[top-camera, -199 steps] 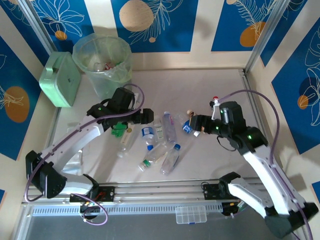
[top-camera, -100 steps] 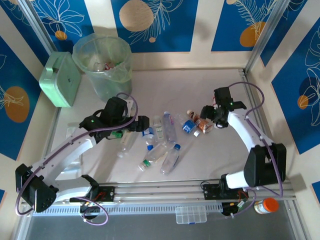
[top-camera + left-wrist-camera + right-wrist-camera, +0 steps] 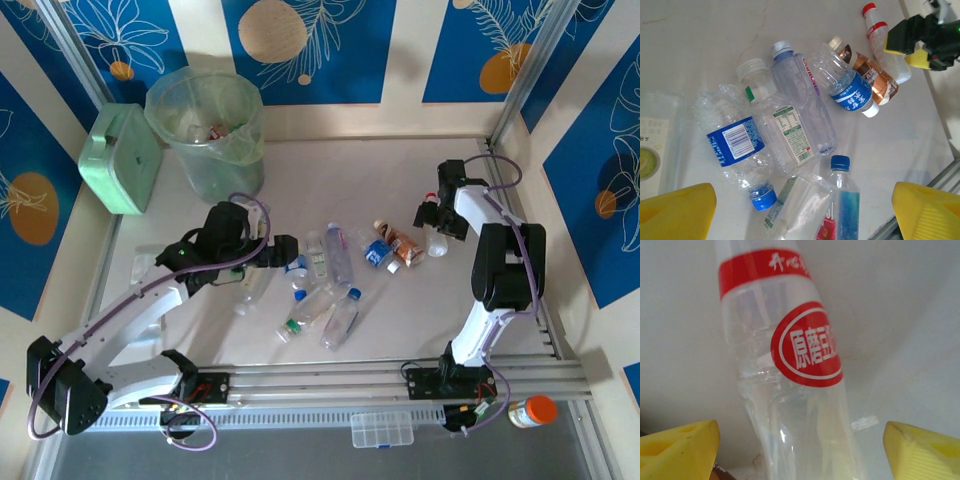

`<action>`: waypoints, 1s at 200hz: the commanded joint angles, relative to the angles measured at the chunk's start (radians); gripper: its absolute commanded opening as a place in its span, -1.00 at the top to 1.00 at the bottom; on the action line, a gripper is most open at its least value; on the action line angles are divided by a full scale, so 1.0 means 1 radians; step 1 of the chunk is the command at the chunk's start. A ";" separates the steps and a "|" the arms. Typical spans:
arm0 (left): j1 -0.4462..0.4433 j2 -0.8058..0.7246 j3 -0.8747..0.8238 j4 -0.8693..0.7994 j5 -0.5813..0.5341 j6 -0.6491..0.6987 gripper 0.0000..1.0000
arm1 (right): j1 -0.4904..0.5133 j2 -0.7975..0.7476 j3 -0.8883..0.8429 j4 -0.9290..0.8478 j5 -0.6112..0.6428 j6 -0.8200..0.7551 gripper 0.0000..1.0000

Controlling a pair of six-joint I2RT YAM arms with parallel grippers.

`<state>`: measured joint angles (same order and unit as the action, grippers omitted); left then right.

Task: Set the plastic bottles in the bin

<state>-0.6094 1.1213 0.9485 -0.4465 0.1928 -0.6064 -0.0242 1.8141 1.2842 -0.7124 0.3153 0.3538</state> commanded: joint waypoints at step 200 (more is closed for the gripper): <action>0.063 -0.042 0.042 0.007 -0.026 -0.048 -0.66 | 0.106 -0.279 0.015 0.085 0.007 0.026 0.06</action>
<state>-0.5545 1.1316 0.9455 -0.4305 0.1989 -0.6468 0.0391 1.6733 1.3155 -0.6891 0.3485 0.3634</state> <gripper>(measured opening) 0.825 0.475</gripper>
